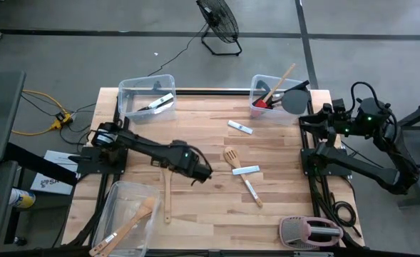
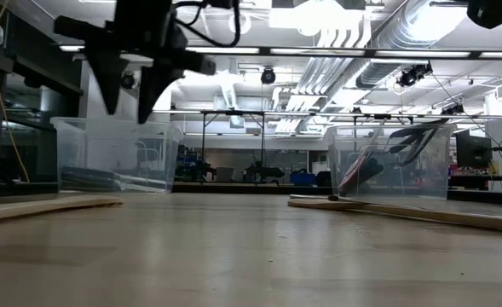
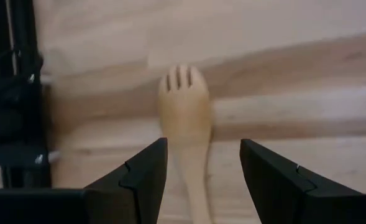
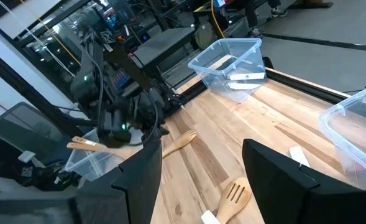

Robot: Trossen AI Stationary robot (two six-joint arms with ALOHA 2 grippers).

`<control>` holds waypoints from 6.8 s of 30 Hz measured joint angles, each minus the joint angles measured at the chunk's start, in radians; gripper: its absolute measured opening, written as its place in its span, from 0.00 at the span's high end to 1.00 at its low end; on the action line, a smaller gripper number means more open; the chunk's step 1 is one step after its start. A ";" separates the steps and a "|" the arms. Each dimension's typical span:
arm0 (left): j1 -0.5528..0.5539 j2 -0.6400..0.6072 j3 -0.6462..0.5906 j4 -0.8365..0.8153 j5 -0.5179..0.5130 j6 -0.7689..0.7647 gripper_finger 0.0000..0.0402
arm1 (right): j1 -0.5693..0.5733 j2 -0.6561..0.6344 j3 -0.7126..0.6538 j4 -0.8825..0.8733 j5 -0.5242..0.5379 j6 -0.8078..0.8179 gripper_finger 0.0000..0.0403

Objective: Pick & Place Kitchen Items
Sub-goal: Put the brown serving spoon into the bottom transparent bin

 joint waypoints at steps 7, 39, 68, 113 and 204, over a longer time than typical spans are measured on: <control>-0.023 0.001 -0.097 0.091 0.073 -0.056 0.51 | 0.000 0.000 0.000 0.000 0.000 -0.002 0.47; -0.021 -0.001 -0.287 0.289 0.290 0.015 0.51 | 0.000 0.000 0.000 0.000 -0.046 -0.028 0.47; -0.021 -0.173 -0.593 0.639 0.302 -0.127 0.57 | 0.000 0.000 0.000 -0.017 -0.048 -0.050 0.47; -0.021 -0.175 -0.691 0.776 0.318 -0.078 0.79 | 0.000 0.000 0.000 -0.073 -0.052 -0.489 0.47; -0.257 -0.534 -0.101 0.454 -0.549 0.798 0.79 | 0.000 0.000 0.000 -0.125 -0.121 -0.468 0.47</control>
